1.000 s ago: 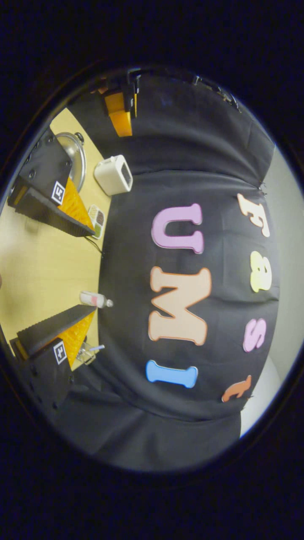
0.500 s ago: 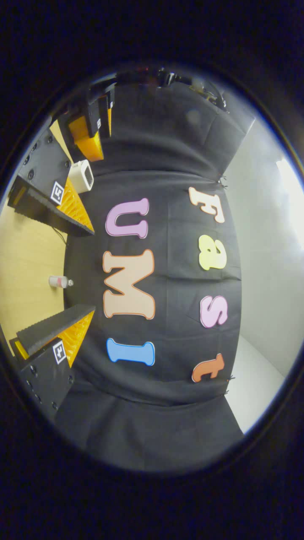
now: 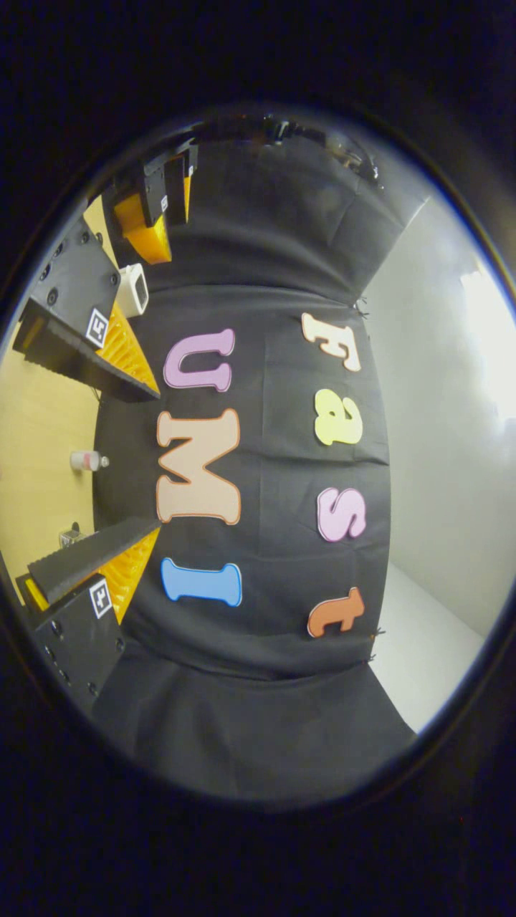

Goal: First push the handle of the pot to place it horizontally, then grasp the pot with both hands and set it on the induction cooktop.

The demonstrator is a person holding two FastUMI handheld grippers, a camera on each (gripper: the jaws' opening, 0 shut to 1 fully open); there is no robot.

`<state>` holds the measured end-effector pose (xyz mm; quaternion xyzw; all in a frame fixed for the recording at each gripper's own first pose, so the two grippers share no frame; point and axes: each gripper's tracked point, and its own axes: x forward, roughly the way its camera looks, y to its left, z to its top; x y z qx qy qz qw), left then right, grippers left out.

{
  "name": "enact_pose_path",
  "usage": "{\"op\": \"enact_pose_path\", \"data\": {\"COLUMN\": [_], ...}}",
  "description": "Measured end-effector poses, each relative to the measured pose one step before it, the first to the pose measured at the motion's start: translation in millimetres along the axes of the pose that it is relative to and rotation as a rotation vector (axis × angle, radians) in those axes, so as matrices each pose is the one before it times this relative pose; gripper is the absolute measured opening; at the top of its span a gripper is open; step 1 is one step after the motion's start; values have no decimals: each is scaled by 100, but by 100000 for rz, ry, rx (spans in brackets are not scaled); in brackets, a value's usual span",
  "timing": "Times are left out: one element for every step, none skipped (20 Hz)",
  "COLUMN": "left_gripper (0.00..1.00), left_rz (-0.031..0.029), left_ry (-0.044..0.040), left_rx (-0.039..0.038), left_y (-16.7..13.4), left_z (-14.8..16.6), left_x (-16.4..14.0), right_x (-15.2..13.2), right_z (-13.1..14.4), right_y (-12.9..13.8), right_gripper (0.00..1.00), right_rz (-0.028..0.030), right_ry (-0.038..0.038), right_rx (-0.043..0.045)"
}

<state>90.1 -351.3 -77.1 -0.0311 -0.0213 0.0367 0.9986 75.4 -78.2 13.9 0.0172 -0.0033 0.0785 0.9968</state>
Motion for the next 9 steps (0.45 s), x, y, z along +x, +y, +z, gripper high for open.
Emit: {"op": "enact_pose_path", "data": {"left_gripper": [89,94,90,94,90,94,93,94,94], "left_rz": [-520,-586,-501,-343,-32,-226,-442,-385,-176], "left_ry": [-362,-516,-276,-525,-476,-186,-457,-386,-377], "left_rx": [-394,-333,-107,127,222,311,119,79,144], "left_y": [-361,-369,-286,-258,-196,-211,-320,-309,-246], "left_z": [39,235,47,88,36,23,-53,153,142], "left_x": [164,40,195,96,31,-8,203,31,10], "right_x": [128,112,116,-47,53,3,-63,16,89], "right_z": [-27,95,73,62,48,6,9,46,-121], "right_y": [-426,-368,-312,-247,-236,-170,-281,-227,-269], "right_gripper": [100,95,100,95,100,100,96,100,100], "right_rz": [-418,-670,-366,-385,-284,-252,-362,-232,-181], "right_ry": [-116,-108,19,-181,-154,74,-220,-112,45], "right_rx": [-287,-194,-25,113,30,-43,-50,-186,-163]}}
